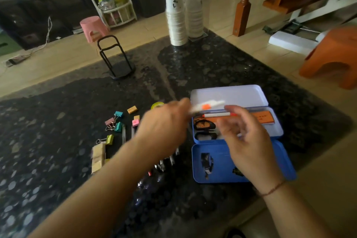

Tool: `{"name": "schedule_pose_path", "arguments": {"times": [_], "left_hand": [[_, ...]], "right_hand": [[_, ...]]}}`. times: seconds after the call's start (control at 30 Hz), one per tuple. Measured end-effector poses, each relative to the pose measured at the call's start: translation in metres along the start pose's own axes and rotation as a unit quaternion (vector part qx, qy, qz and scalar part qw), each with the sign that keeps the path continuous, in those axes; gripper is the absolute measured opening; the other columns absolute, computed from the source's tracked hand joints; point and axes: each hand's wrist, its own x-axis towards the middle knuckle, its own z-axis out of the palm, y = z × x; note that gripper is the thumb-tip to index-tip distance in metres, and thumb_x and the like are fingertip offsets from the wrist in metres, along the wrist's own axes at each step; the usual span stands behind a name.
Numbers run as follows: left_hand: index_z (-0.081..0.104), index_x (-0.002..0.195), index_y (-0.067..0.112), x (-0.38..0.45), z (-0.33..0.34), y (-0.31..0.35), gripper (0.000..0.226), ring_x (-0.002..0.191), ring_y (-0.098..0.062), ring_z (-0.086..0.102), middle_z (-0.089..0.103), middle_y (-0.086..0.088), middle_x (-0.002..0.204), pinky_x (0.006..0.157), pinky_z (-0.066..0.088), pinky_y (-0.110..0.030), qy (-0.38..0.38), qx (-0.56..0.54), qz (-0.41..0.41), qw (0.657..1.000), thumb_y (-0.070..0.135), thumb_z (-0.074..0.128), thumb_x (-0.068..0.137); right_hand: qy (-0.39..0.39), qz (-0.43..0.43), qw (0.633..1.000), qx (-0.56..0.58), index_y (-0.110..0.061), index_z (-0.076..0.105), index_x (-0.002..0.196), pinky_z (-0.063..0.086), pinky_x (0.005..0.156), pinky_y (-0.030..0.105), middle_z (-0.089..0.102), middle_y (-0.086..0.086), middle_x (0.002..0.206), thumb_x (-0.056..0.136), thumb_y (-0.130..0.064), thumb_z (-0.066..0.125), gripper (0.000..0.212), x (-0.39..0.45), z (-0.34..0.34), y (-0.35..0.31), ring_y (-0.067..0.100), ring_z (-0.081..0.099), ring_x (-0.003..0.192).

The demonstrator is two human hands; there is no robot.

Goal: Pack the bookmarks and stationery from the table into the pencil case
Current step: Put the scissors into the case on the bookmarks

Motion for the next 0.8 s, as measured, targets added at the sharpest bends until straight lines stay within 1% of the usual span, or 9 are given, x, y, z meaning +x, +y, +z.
{"name": "schedule_pose_path", "arguments": {"times": [0.1, 0.23, 0.3, 0.4, 0.47, 0.57, 0.63, 0.7, 0.8], "left_hand": [[0.045, 0.106, 0.019, 0.015, 0.028, 0.035, 0.014, 0.061, -0.018, 0.052, 0.047, 0.006, 0.079, 0.047, 0.031, -0.028, -0.001, -0.028, 0.082, 0.996, 0.026, 0.049, 0.094], [0.047, 0.117, 0.019, 0.034, 0.044, 0.047, 0.028, 0.079, -0.013, 0.052, 0.057, 0.001, 0.1, 0.062, 0.043, -0.029, -0.015, -0.16, 0.12, 0.98, 0.038, 0.045, 0.097], [0.049, 0.116, 0.016, 0.043, 0.052, 0.05, 0.025, 0.08, -0.014, 0.051, 0.058, -0.002, 0.101, 0.067, 0.047, -0.034, -0.035, -0.206, 0.128, 0.969, 0.034, 0.042, 0.1], [0.054, 0.114, 0.012, 0.054, 0.065, 0.053, 0.022, 0.081, -0.02, 0.052, 0.058, -0.006, 0.098, 0.069, 0.048, -0.041, -0.026, -0.154, 0.14, 0.978, 0.026, 0.044, 0.1], [0.055, 0.12, 0.014, 0.058, 0.073, 0.053, 0.026, 0.085, -0.02, 0.053, 0.059, -0.006, 0.101, 0.07, 0.049, -0.04, -0.008, -0.125, 0.149, 0.981, 0.025, 0.048, 0.098], [0.056, 0.125, 0.015, 0.061, 0.082, 0.054, 0.031, 0.088, -0.022, 0.055, 0.058, -0.006, 0.105, 0.07, 0.051, -0.041, 0.008, -0.089, 0.161, 0.983, 0.023, 0.054, 0.095], [0.058, 0.124, 0.013, 0.061, 0.085, 0.056, 0.032, 0.088, -0.025, 0.055, 0.058, -0.008, 0.106, 0.069, 0.051, -0.044, 0.01, -0.09, 0.161, 0.983, 0.02, 0.055, 0.093], [0.058, 0.125, 0.013, 0.062, 0.086, 0.057, 0.033, 0.091, -0.026, 0.056, 0.058, -0.009, 0.106, 0.071, 0.052, -0.046, 0.006, -0.114, 0.152, 0.982, 0.019, 0.055, 0.093], [0.057, 0.125, 0.015, 0.063, 0.086, 0.057, 0.036, 0.094, -0.024, 0.057, 0.059, -0.007, 0.107, 0.075, 0.053, -0.044, 0.005, -0.156, 0.128, 0.98, 0.017, 0.061, 0.089]], "right_hand": [[0.023, 0.048, 0.995, 0.083, -0.026, 0.066, 0.094, 0.048, 0.056, 0.017, 0.069, -0.009, 0.074, 0.084, -0.046, 0.058, 0.024, 0.009, -0.015, 0.004, 0.001, 0.062, 0.063], [0.064, 0.111, 0.979, 0.155, -0.025, 0.069, 0.094, 0.049, 0.052, 0.019, 0.071, -0.002, 0.079, 0.091, -0.035, 0.057, 0.016, 0.015, -0.039, 0.017, 0.007, 0.064, 0.066], [0.118, 0.139, 0.966, 0.183, -0.024, 0.069, 0.095, 0.05, 0.052, 0.021, 0.073, 0.0, 0.082, 0.095, -0.027, 0.053, 0.017, 0.019, -0.048, 0.022, 0.01, 0.067, 0.067], [0.152, 0.162, 0.954, 0.202, -0.021, 0.069, 0.092, 0.051, 0.05, 0.021, 0.073, 0.004, 0.081, 0.093, -0.014, 0.056, 0.014, 0.024, -0.057, 0.026, 0.011, 0.067, 0.063], [0.142, 0.17, 0.955, 0.197, -0.024, 0.067, 0.097, 0.051, 0.051, 0.021, 0.073, 0.003, 0.085, 0.091, -0.015, 0.06, 0.014, 0.026, -0.062, 0.03, 0.011, 0.068, 0.065], [0.125, 0.169, 0.959, 0.189, -0.028, 0.063, 0.11, 0.053, 0.054, 0.022, 0.073, -0.001, 0.086, 0.088, -0.012, 0.064, 0.028, 0.027, -0.065, 0.034, 0.012, 0.07, 0.07], [0.134, 0.151, 0.964, 0.173, -0.026, 0.066, 0.104, 0.053, 0.055, 0.021, 0.073, -0.001, 0.084, 0.089, -0.014, 0.064, 0.02, 0.027, -0.065, 0.035, 0.011, 0.07, 0.069], [0.17, 0.139, 0.963, 0.159, -0.025, 0.068, 0.096, 0.054, 0.056, 0.021, 0.073, -0.004, 0.081, 0.09, -0.015, 0.063, 0.014, 0.027, -0.067, 0.037, 0.01, 0.07, 0.066], [0.24, 0.146, 0.939, 0.2, -0.024, 0.068, 0.098, 0.055, 0.059, 0.023, 0.073, -0.003, 0.08, 0.089, -0.009, 0.063, 0.018, 0.028, -0.076, 0.04, 0.011, 0.07, 0.066]]}}
